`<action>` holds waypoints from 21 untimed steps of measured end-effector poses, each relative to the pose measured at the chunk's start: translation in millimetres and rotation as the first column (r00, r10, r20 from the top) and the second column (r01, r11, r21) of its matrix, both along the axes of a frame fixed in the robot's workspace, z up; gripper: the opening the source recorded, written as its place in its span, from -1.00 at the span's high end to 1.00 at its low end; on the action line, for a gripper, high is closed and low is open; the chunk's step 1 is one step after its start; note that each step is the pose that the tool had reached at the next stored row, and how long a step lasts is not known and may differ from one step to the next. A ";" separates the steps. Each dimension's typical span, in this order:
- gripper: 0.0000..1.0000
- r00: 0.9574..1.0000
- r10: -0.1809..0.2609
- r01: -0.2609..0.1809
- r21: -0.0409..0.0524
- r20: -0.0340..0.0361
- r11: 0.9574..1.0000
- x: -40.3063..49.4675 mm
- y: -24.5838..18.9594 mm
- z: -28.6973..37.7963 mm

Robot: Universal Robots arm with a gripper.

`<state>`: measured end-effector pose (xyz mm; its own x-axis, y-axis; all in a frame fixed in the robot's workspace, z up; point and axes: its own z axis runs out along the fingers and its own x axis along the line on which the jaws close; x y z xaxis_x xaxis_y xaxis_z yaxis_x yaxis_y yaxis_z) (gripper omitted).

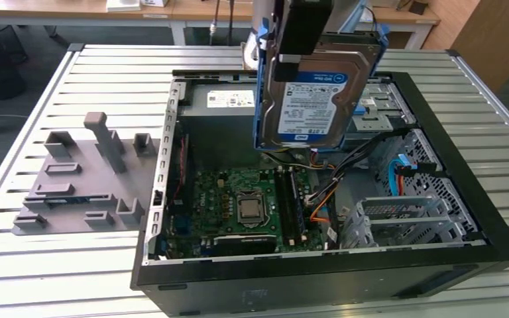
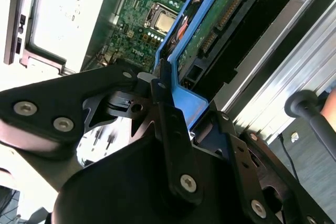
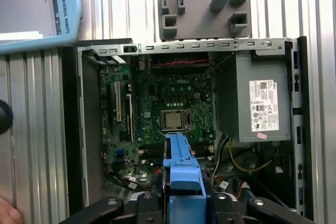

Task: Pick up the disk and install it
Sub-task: 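Insert the disk into the insertion slot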

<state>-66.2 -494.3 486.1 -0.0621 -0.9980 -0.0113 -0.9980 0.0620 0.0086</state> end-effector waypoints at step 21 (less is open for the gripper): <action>0.27 1.000 0.000 0.000 -0.013 0.000 1.000 6.5 -29.7 -3.2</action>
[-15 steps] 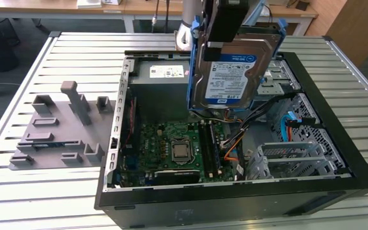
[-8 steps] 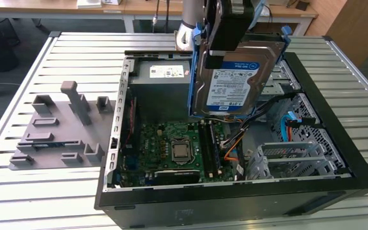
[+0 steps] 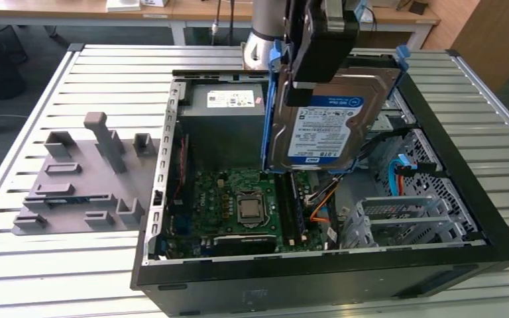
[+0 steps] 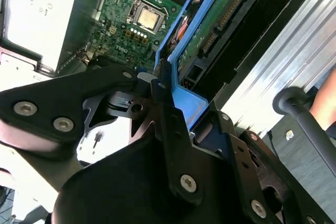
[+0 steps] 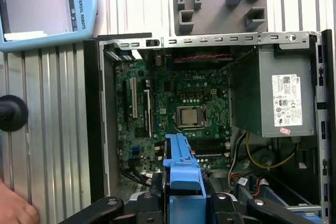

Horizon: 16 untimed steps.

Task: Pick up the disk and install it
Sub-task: 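Insert the disk into the insertion slot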

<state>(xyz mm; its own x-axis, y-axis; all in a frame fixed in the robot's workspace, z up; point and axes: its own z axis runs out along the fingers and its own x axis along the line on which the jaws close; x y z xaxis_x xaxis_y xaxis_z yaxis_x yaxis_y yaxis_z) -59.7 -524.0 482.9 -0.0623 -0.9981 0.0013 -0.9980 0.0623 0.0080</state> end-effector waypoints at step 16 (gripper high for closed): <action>0.27 1.000 0.000 0.000 -0.008 0.000 1.000 20.9 -7.7 -1.9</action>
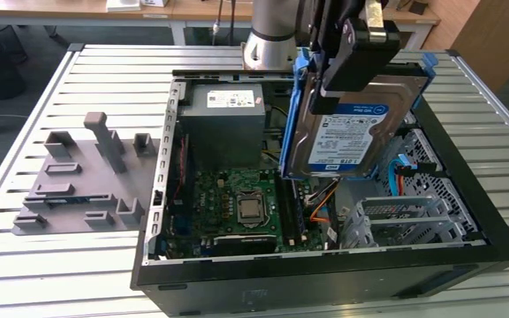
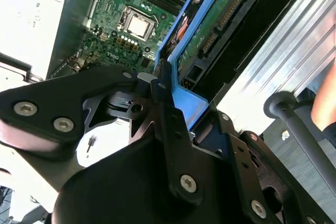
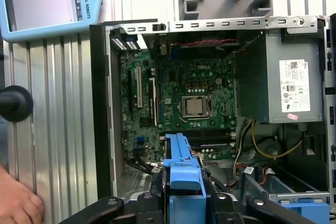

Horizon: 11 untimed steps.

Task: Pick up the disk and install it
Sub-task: 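Insert the disk into the insertion slot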

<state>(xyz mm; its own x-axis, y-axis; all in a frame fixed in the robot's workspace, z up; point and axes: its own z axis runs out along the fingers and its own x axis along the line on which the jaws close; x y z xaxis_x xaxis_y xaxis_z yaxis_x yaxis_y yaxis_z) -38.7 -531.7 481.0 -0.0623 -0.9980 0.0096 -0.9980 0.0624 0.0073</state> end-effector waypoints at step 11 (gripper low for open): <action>0.27 1.000 0.003 -0.003 0.000 0.004 1.000 7.8 -18.3 -3.9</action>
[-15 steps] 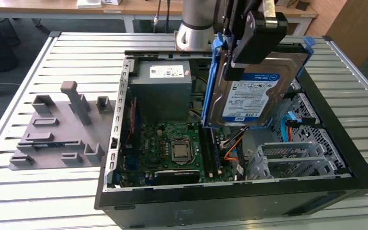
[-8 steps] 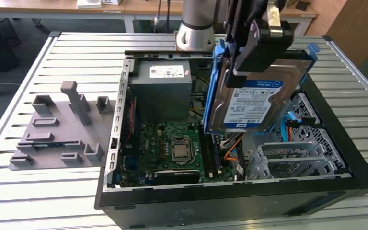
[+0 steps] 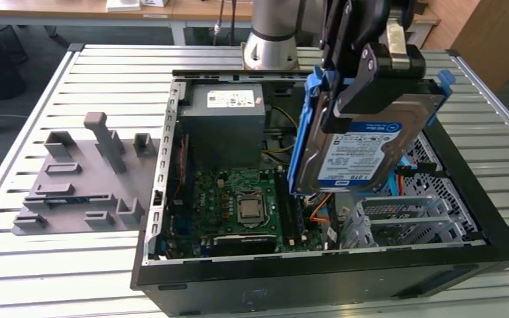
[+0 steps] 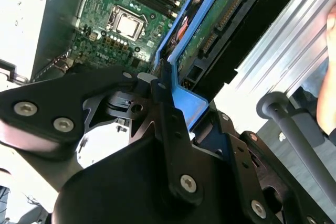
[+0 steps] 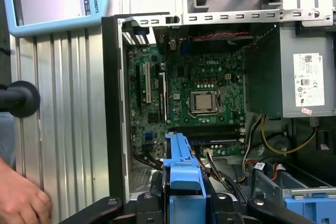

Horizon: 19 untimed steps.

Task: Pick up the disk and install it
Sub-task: 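Insert the disk into the insertion slot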

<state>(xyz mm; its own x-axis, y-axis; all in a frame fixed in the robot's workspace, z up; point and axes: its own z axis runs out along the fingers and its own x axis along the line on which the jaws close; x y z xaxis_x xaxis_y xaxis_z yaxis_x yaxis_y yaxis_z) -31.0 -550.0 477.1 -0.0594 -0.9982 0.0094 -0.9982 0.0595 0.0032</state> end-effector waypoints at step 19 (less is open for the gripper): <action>0.27 1.000 0.013 -0.013 0.000 0.000 1.000 24.0 -11.7 -10.8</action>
